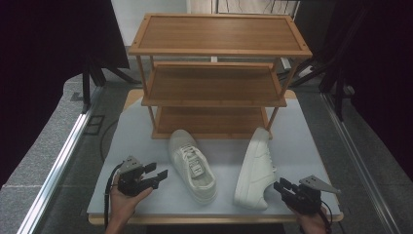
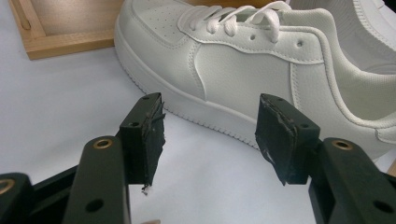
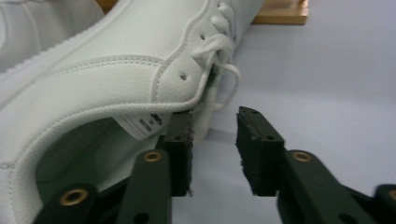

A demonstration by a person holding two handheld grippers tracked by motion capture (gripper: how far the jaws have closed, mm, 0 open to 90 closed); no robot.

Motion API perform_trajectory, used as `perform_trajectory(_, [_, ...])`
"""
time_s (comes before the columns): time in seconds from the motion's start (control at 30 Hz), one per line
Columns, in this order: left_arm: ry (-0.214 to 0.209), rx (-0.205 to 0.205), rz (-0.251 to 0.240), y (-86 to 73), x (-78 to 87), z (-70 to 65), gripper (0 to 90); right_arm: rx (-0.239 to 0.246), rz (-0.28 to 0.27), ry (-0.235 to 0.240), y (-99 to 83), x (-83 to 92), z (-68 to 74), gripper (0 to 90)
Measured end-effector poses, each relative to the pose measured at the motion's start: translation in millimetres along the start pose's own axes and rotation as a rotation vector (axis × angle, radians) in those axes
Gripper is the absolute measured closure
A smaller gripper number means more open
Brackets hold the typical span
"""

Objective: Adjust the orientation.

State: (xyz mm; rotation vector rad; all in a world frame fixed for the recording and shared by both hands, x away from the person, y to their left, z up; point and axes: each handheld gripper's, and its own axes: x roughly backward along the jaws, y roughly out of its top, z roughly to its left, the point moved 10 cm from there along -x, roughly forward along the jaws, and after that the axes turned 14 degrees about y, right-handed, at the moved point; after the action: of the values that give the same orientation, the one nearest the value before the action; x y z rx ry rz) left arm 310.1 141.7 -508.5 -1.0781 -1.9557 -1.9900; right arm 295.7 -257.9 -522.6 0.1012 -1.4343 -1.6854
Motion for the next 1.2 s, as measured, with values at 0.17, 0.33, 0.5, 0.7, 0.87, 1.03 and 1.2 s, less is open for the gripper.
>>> perform_trajectory(0.17, [-0.003,0.003,-0.001,0.2,0.7,-0.3,41.8,-0.067,-0.068,0.051,7.6,-6.2,4.5,72.7])
perform_trajectory(0.33, [-0.002,0.012,-0.007,1.7,2.8,0.7,41.8,-0.074,-0.143,0.024,30.6,-8.9,3.7,77.9])
perform_trajectory(0.5, [-0.003,0.017,-0.015,3.3,5.8,2.3,41.8,-0.036,-0.164,0.011,57.3,-19.0,8.9,81.4])
perform_trajectory(0.7, [-0.004,0.021,-0.013,2.7,6.1,3.0,41.9,-0.019,-0.156,0.026,56.8,-17.3,16.5,73.4])
perform_trajectory(0.87, [-0.005,0.015,-0.011,2.6,4.6,1.8,41.9,0.072,-0.129,0.017,55.3,-13.4,43.1,75.5])
perform_trajectory(1.03, [-0.014,0.009,-0.01,3.7,3.2,-1.4,41.9,0.188,-0.043,0.119,55.7,-39.3,101.9,76.2])
perform_trajectory(1.2, [-0.025,0.013,-0.025,6.7,7.0,-0.6,41.9,0.29,0.079,0.122,45.3,-78.1,143.6,78.9])
